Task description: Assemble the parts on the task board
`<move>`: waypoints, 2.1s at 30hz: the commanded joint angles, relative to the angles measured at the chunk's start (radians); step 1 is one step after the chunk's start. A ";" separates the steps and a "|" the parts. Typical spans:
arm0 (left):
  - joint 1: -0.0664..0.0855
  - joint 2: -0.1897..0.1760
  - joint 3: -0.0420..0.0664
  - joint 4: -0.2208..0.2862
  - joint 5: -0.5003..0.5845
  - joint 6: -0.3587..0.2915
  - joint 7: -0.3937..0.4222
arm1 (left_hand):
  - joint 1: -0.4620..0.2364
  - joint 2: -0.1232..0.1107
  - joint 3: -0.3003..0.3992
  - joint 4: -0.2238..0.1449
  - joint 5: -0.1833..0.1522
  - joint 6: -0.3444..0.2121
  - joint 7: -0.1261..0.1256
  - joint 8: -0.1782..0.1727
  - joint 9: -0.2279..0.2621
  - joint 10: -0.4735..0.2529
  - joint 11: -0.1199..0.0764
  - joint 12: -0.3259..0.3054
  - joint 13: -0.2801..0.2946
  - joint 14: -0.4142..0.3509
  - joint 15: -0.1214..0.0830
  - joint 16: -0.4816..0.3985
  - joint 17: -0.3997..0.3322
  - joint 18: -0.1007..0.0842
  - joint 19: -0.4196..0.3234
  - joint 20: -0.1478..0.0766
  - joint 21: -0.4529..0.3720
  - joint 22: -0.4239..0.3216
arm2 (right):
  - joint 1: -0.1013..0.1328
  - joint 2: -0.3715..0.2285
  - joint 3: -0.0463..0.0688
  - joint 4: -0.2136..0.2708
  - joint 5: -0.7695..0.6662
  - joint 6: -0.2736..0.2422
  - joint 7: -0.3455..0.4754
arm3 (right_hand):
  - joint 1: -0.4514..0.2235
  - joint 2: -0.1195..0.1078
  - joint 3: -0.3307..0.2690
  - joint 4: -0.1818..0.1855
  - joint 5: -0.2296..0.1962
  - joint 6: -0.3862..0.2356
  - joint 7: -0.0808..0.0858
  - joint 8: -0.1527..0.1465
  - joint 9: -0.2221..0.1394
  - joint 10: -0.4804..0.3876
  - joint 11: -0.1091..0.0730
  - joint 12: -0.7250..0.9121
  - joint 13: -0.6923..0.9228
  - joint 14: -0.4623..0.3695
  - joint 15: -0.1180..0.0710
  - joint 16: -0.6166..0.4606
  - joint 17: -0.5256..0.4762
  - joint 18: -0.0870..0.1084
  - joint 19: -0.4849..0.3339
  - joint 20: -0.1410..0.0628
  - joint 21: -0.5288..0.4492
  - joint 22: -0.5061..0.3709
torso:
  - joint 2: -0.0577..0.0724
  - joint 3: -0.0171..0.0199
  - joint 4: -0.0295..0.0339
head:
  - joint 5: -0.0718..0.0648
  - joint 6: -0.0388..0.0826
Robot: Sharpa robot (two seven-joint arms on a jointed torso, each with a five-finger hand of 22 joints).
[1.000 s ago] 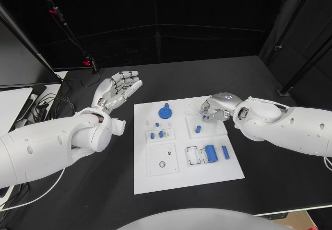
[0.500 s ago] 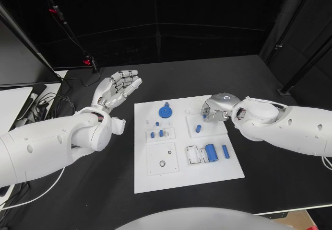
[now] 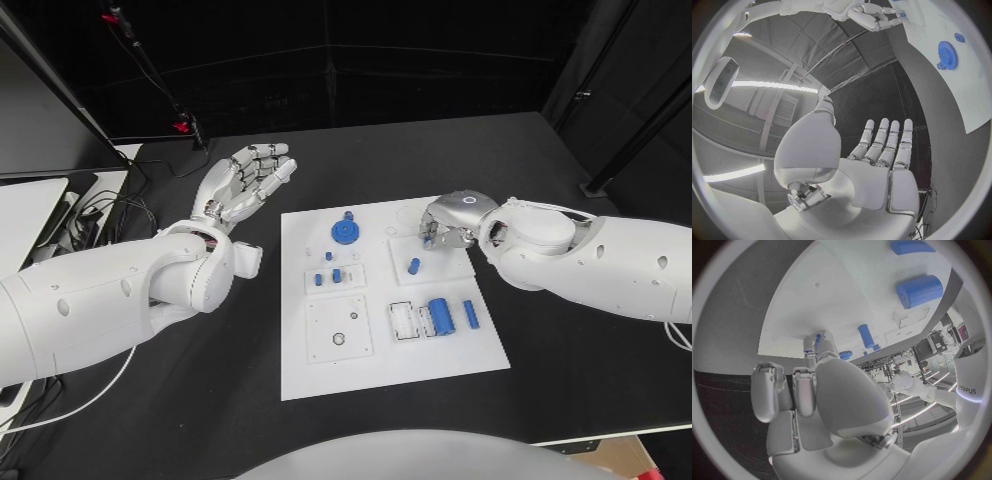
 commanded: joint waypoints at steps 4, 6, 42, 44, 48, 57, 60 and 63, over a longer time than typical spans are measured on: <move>0.002 -0.002 0.001 0.001 0.004 0.012 0.174 | -0.004 0.013 0.009 0.002 -0.002 -0.009 0.153 0.007 -0.001 -0.007 0.000 0.009 0.000 -0.006 -0.001 0.006 -0.004 0.003 0.007 -0.001 0.006 -0.002 | -0.004 0.004 -0.004 0.002 -0.025 0.032 -0.018 | 0.039 0.008 0.021 -0.005 -0.005 0.044 -0.009 0.016 0.008 0.035 -0.010 -0.012 0.000 0.104 -0.013 0.002 0.263 0.019 0.051 -0.014 0.000 0.206 | 0.000 0.0004 -0.0004 | -0.001 -0.002; 0.002 -0.003 0.001 0.001 0.004 0.012 0.173 | -0.004 0.015 0.009 0.002 -0.002 -0.009 0.153 0.008 -0.001 -0.008 0.000 0.011 0.000 -0.006 -0.001 0.007 -0.005 0.003 0.007 -0.001 0.006 -0.003 | -0.004 0.004 -0.004 0.003 -0.026 0.024 -0.017 | 0.050 0.010 0.027 -0.008 -0.005 0.052 -0.011 0.019 0.009 0.042 -0.012 -0.016 0.000 0.104 -0.015 0.002 0.263 0.018 0.054 -0.015 0.004 0.208 | 0.000 0.0004 -0.0003 | -0.001 -0.003; 0.001 0.003 0.001 -0.013 0.004 0.018 0.165 | 0.000 0.033 0.020 0.001 0.009 -0.019 0.153 0.027 -0.005 -0.021 0.000 0.038 -0.005 -0.015 -0.001 0.028 -0.023 0.003 0.005 -0.001 0.006 -0.013 | -0.002 -0.079 -0.001 0.154 0.106 -0.341 0.097 | 0.079 -0.005 0.051 -0.001 -0.004 0.079 0.010 0.002 0.005 0.089 0.007 -0.082 -0.001 0.104 -0.003 0.002 0.263 0.015 0.060 -0.013 0.010 0.212 | 0.000 0.0000 0.0012 | 0.005 -0.015; 0.001 0.004 0.001 -0.014 0.004 0.018 0.165 | 0.000 0.033 0.020 0.001 0.009 -0.019 0.153 0.027 -0.005 -0.021 0.000 0.038 -0.005 -0.015 -0.001 0.028 -0.023 0.003 0.005 -0.001 0.006 -0.013 | -0.002 -0.071 -0.001 0.164 0.124 -0.343 0.110 | 0.080 -0.005 0.052 -0.001 -0.004 0.079 0.011 0.001 0.004 0.090 0.007 -0.084 -0.001 0.104 -0.002 0.002 0.263 0.015 0.060 -0.012 0.011 0.213 | 0.000 -0.0001 0.0014 | 0.008 -0.017; 0.001 0.006 0.001 -0.016 0.004 0.019 0.165 | 0.000 0.033 0.020 0.001 0.009 -0.019 0.153 0.027 -0.005 -0.021 0.000 0.038 -0.005 -0.015 -0.001 0.028 -0.023 0.003 0.005 -0.001 0.006 -0.013 | -0.002 -0.051 -0.001 0.189 0.140 -0.337 0.127 | 0.083 -0.005 0.055 -0.002 -0.004 0.079 0.012 -0.001 0.004 0.091 0.008 -0.088 -0.001 0.104 -0.002 0.002 0.263 0.015 0.060 -0.011 0.011 0.213 | 0.001 0.0005 0.0016 | 0.022 -0.024; 0.001 0.012 0.001 -0.019 0.004 0.020 0.165 | 0.000 0.034 0.020 0.001 0.010 -0.019 0.153 0.028 -0.006 -0.021 0.000 0.039 -0.005 -0.015 -0.001 0.029 -0.024 0.003 0.006 -0.001 0.006 -0.013 | -0.003 0.014 -0.002 0.228 0.148 -0.271 0.142 | 0.086 -0.006 0.059 -0.003 -0.004 0.080 0.015 -0.005 0.003 0.094 0.010 -0.095 -0.001 0.104 0.000 0.002 0.263 0.016 0.059 -0.010 0.008 0.211 | 0.000 -0.0003 0.0031 | 0.048 -0.041; 0.001 0.013 0.001 -0.020 0.004 0.020 0.165 | 0.000 0.034 0.020 0.001 0.010 -0.019 0.153 0.028 -0.006 -0.021 0.000 0.039 -0.005 -0.015 -0.001 0.029 -0.024 0.003 0.006 -0.001 0.006 -0.013 | -0.009 0.030 -0.003 0.236 0.147 -0.243 0.144 | 0.087 -0.006 0.060 -0.003 -0.004 0.080 0.016 -0.005 0.003 0.094 0.010 -0.097 -0.001 0.104 0.000 0.002 0.263 0.016 0.059 -0.009 0.008 0.211 | 0.000 -0.0004 0.0025 | 0.055 -0.046; 0.001 0.014 0.001 -0.021 0.004 0.020 0.165 | 0.000 0.034 0.020 0.001 0.010 -0.019 0.153 0.028 -0.006 -0.021 0.000 0.039 -0.005 -0.015 -0.001 0.029 -0.024 0.003 0.006 -0.001 0.006 -0.013 | -0.019 0.040 -0.003 0.245 0.139 -0.219 0.141 | 0.089 -0.006 0.061 -0.003 -0.004 0.080 0.017 -0.007 0.002 0.095 0.011 -0.099 -0.001 0.104 0.001 0.002 0.263 0.016 0.058 -0.009 0.007 0.211 | 0.000 -0.0011 0.0039 | 0.059 -0.051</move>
